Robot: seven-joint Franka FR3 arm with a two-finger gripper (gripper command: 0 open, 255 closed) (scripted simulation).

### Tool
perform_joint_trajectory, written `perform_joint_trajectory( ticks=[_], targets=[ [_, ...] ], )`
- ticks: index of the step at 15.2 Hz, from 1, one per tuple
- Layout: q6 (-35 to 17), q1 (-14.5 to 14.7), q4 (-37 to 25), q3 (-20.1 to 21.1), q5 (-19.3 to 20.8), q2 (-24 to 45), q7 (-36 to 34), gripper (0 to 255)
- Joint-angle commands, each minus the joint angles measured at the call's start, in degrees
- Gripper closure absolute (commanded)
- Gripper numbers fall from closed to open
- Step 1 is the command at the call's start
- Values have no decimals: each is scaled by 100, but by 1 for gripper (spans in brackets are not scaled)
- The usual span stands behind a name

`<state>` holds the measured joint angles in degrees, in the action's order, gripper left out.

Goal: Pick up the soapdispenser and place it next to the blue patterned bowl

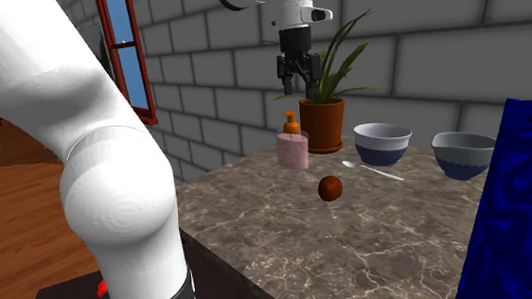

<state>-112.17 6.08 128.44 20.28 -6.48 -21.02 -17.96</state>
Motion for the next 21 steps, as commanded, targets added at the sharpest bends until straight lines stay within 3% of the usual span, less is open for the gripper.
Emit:
perform_joint_trajectory(
  ticks=[1, 8, 14, 21],
  targets=[
    [-152, 22, -215, 206, 65, 364, -270, 0],
    [-474, 146, -1250, 823, 673, 1820, -1306, 0],
    [-454, 532, -2439, 1065, 1487, 3214, -2210, 0],
    [-921, 576, -2159, 1006, 1641, 3436, -2311, 0]
  ],
)
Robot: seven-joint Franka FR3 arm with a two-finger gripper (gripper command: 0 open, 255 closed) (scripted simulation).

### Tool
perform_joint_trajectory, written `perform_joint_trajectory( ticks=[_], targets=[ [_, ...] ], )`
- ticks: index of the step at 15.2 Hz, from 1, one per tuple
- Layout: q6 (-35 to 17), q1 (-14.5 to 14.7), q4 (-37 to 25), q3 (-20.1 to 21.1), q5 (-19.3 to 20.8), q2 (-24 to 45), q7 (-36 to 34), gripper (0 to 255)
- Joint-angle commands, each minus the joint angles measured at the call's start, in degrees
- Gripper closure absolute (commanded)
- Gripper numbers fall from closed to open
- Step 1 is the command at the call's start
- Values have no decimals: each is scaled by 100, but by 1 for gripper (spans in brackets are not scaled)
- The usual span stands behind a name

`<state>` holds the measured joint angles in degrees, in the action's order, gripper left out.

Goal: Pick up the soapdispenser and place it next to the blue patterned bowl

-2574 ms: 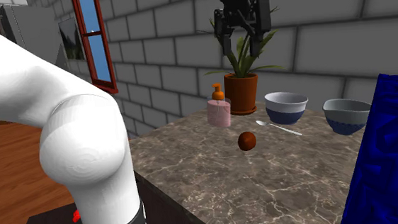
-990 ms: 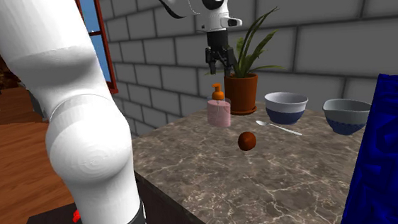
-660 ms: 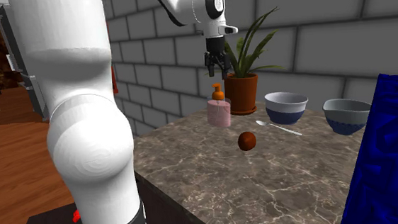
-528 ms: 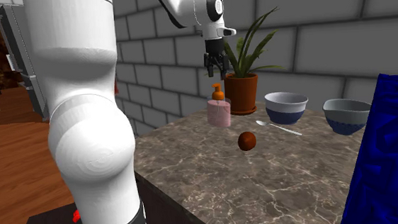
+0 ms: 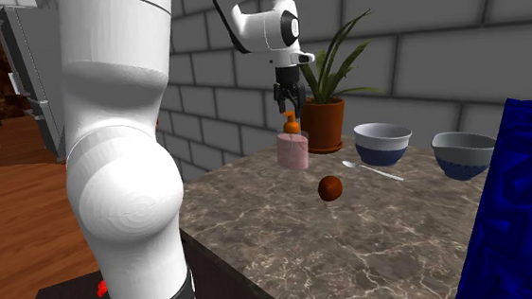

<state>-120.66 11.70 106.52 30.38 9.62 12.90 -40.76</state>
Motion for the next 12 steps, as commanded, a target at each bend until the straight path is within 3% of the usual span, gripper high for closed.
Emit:
perform_joint_trajectory(
  ticks=[1, 9, 10, 12],
  targets=[
    [-109, 18, 54, -9, 46, 64, -40, 0],
    [-108, 18, 53, -9, 46, 64, -40, 0],
    [-108, 18, 53, -9, 46, 64, -40, 255],
    [-108, 18, 53, -9, 46, 64, -40, 255]
  ],
)
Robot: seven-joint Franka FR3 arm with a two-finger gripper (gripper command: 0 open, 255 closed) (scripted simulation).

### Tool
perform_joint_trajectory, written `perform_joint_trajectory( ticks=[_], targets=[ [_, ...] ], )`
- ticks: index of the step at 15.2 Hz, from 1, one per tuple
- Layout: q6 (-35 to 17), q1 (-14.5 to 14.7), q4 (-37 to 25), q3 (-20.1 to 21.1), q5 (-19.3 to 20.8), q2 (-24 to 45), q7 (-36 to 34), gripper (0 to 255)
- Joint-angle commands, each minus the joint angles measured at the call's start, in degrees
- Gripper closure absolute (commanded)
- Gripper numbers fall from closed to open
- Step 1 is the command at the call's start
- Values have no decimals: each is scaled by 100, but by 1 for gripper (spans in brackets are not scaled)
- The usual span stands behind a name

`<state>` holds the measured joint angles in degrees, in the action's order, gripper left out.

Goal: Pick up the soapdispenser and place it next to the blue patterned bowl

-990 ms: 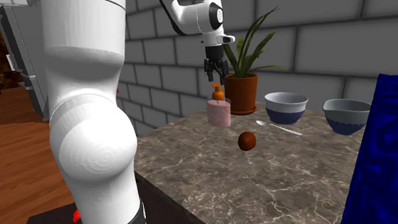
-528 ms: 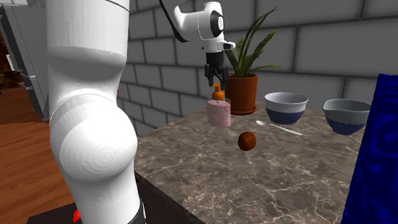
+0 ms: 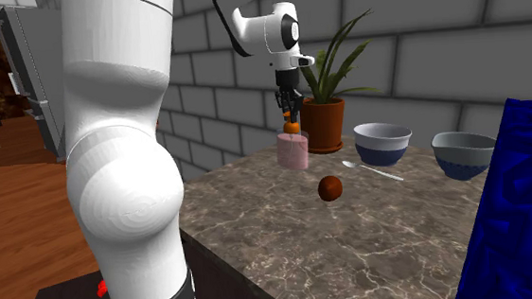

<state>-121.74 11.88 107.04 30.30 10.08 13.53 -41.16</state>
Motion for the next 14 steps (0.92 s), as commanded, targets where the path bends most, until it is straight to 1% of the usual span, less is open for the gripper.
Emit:
perform_joint_trajectory(
  ticks=[1, 7, 14],
  targets=[
    [0, 0, 1, 0, 0, 1, 0, 255],
    [-1, 0, 2, 0, 0, 1, 0, 255],
    [481, -27, -326, 39, -140, -184, 103, 255]
  ],
)
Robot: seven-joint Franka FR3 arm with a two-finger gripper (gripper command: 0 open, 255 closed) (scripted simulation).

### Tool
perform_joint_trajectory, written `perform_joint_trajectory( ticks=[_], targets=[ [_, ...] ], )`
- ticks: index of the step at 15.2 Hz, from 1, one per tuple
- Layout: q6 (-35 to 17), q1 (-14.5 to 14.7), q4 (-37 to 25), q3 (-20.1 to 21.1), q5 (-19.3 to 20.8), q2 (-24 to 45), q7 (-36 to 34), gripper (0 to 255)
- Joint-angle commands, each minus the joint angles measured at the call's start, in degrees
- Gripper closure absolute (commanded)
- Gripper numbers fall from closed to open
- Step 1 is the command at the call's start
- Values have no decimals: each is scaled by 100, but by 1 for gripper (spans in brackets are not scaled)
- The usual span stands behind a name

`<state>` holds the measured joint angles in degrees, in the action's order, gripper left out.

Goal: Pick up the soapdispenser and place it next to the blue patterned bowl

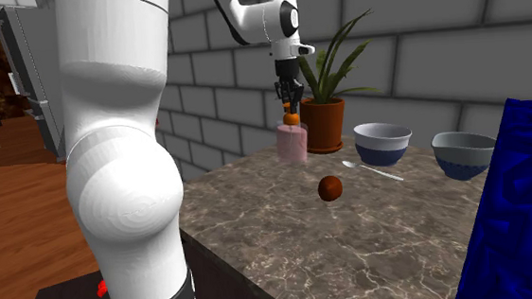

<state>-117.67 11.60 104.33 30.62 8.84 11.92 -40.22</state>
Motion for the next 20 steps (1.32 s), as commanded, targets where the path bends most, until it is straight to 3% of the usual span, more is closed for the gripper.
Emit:
perform_joint_trajectory(
  ticks=[1, 20],
  targets=[
    [143, -2, -106, 11, -33, -45, 22, 255],
    [1556, 26, -1395, 63, -169, -197, 154, 255]
  ],
)
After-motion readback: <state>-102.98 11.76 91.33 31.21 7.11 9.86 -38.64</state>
